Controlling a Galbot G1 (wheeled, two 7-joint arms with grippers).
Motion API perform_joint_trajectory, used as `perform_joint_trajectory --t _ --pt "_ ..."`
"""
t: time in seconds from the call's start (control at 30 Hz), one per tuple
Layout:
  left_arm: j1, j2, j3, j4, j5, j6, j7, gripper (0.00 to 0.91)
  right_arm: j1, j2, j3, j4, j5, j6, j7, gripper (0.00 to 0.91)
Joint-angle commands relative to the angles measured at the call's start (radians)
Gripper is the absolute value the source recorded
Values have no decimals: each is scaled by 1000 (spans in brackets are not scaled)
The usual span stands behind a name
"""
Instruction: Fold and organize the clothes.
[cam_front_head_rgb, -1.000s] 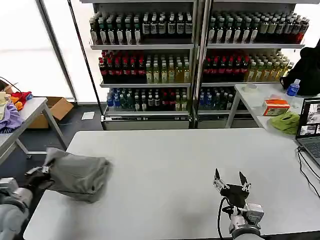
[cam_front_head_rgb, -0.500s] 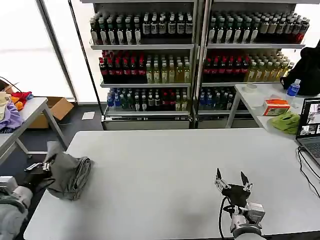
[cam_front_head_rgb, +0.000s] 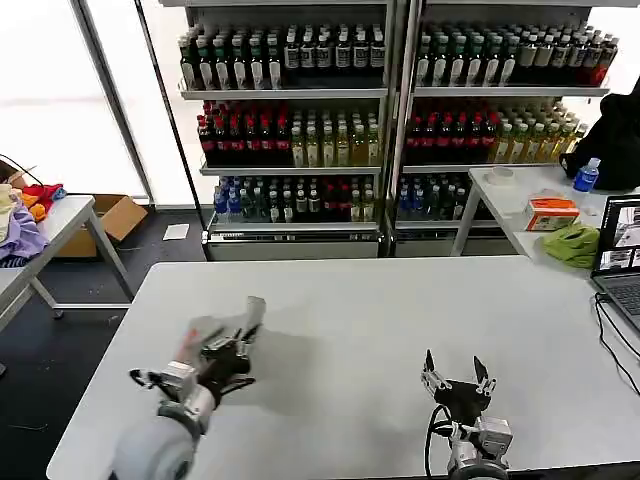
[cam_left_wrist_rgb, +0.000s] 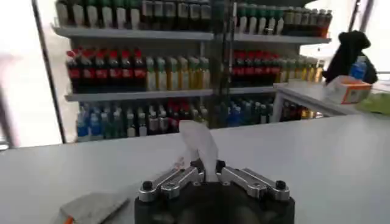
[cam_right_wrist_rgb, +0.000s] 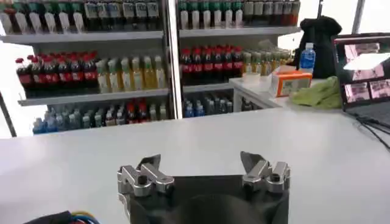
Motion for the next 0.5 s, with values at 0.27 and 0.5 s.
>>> perform_joint_trajectory --t 0.27,0.5 --pt "-229 -118 248 147 -36 -15 -97 907 14 57 -31 -35 -74 -18 -10 907" --pt "-252 -173 245 123 -323 -157 -103 907 46 45 -42 -65 -88 -35 -2 907"
